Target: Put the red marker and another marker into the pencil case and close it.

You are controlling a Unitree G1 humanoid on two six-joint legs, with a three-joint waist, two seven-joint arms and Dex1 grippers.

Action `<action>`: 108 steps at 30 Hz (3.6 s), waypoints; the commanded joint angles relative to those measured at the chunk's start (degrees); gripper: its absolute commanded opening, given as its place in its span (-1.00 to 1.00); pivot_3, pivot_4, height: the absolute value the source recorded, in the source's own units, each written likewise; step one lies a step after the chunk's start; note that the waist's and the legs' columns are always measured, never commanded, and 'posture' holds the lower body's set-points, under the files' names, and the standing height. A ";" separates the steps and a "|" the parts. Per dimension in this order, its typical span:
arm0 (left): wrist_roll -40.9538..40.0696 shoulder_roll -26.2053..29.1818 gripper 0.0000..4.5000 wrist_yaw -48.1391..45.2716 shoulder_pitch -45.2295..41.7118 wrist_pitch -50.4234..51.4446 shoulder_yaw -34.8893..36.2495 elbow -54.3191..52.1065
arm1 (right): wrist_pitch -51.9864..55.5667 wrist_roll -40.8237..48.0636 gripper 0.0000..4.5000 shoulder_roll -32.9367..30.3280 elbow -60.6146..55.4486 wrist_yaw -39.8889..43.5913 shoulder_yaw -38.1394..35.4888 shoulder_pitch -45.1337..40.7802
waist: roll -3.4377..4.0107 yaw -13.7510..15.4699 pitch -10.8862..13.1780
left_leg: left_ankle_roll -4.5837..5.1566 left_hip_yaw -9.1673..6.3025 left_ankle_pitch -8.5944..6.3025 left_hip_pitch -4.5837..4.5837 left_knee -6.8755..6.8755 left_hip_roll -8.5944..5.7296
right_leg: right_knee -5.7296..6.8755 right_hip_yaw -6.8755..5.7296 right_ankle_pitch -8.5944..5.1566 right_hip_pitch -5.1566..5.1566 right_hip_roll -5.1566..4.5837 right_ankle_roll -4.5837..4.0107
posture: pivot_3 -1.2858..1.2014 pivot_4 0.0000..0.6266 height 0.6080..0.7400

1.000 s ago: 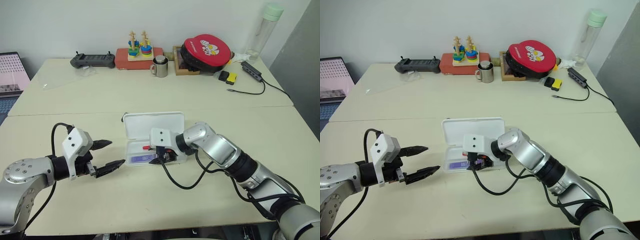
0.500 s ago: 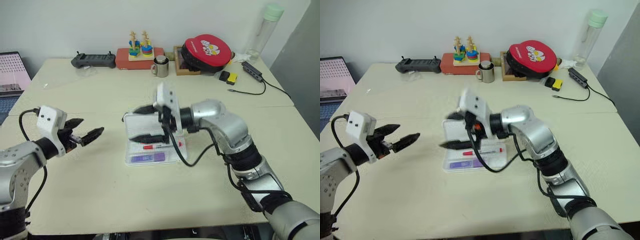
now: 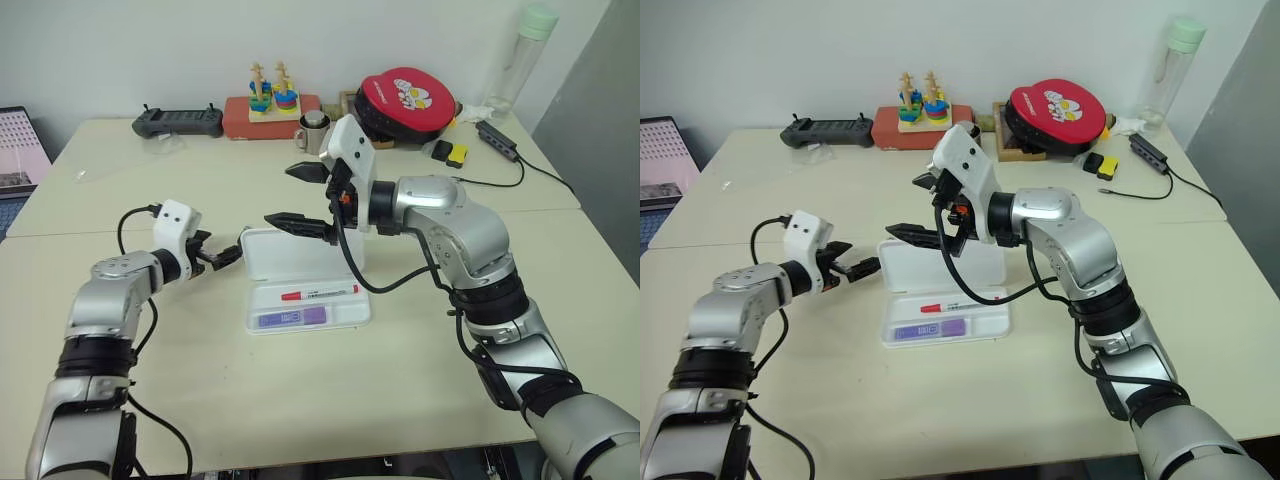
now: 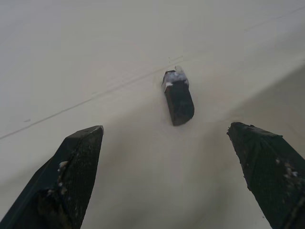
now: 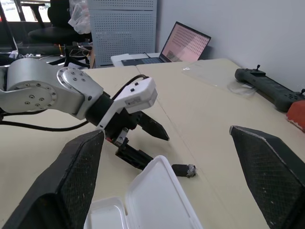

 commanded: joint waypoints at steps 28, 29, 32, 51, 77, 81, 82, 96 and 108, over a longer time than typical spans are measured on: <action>7.44 -5.67 -0.64 1.09 -11.91 -8.85 0.02 21.16 | 0.21 1.17 1.00 -0.96 -3.02 -2.48 -2.12 -0.32 | -0.01 0.10 -0.01 | 0.00 -0.05 0.00 -0.05 0.15 -0.05 | 0.09 0.00 0.01 0.00 -0.05 0.01 | 0.03 -0.52 1.00; 7.34 -5.69 -0.68 1.75 -11.96 -9.05 0.45 21.49 | -0.02 1.09 1.00 -1.10 -2.68 -2.40 -2.24 -0.41 | -0.01 0.10 -0.01 | 0.00 -0.05 0.00 -0.05 0.15 -0.05 | 0.09 0.00 0.01 0.00 -0.05 0.01 | 0.03 -0.52 1.00; 7.33 -5.71 -0.80 3.29 -11.77 -10.11 1.35 21.79 | -0.50 1.12 1.00 -1.61 -2.03 -2.02 -2.69 -0.65 | -0.01 0.01 -0.01 | 0.00 -0.04 0.00 -0.05 0.15 -0.05 | 0.09 0.00 0.01 0.00 -0.05 0.01 | 0.03 -0.52 1.00; -11.38 -5.39 -0.81 -20.88 -5.35 6.62 -14.03 -28.86 | 5.56 10.56 1.00 -26.41 -21.60 11.79 -4.63 19.78 | -0.02 0.83 -0.01 | 0.01 -0.28 0.00 -0.47 0.27 -0.04 | -0.05 0.05 0.03 -0.11 -0.09 0.05 | 0.03 -0.52 1.00; -1.06 -6.72 -0.50 -24.21 -0.43 3.56 -25.47 -27.57 | 6.45 9.65 1.00 -29.15 -24.60 7.77 -3.27 23.81 | -0.05 1.91 0.01 | 0.02 -0.03 0.00 -0.20 0.24 0.01 | -0.10 0.16 0.07 0.05 -0.02 0.01 | 0.03 -0.52 1.00; -1.33 -6.91 -0.18 -24.72 -0.47 3.52 -25.13 -27.73 | 6.47 9.85 1.00 -29.13 -24.65 7.79 -3.40 23.80 | -0.05 1.91 0.01 | 0.02 -0.04 0.00 -0.20 0.24 0.01 | -0.10 0.15 0.07 0.05 -0.02 0.01 | 0.03 -0.52 1.00; -1.43 -6.91 -0.13 -24.80 -0.50 3.59 -24.95 -27.81 | 6.51 9.95 1.00 -29.14 -24.69 7.81 -3.49 23.81 | -0.05 1.90 0.01 | 0.02 -0.03 0.00 -0.20 0.24 0.01 | -0.10 0.16 0.07 0.05 -0.02 0.01 | 0.03 -0.52 1.00; -7.91 -7.00 0.99 -20.34 1.26 8.50 -14.69 -33.48 | 3.99 10.76 1.00 -24.73 -18.08 6.74 -5.58 16.98 | -0.06 1.78 0.02 | 0.01 -0.04 0.00 -0.19 0.24 0.03 | -0.10 0.15 0.07 0.05 -0.02 0.01 | 0.03 -0.52 1.00; -21.59 -0.53 1.00 -6.96 14.30 19.71 16.16 -46.07 | -3.94 -2.02 0.17 -10.83 18.27 -0.44 -1.14 -5.02 | -0.04 1.24 0.02 | 0.01 0.02 0.00 -0.07 0.15 0.07 | -0.09 0.17 0.07 0.02 0.00 -0.01 | 0.03 -0.52 1.00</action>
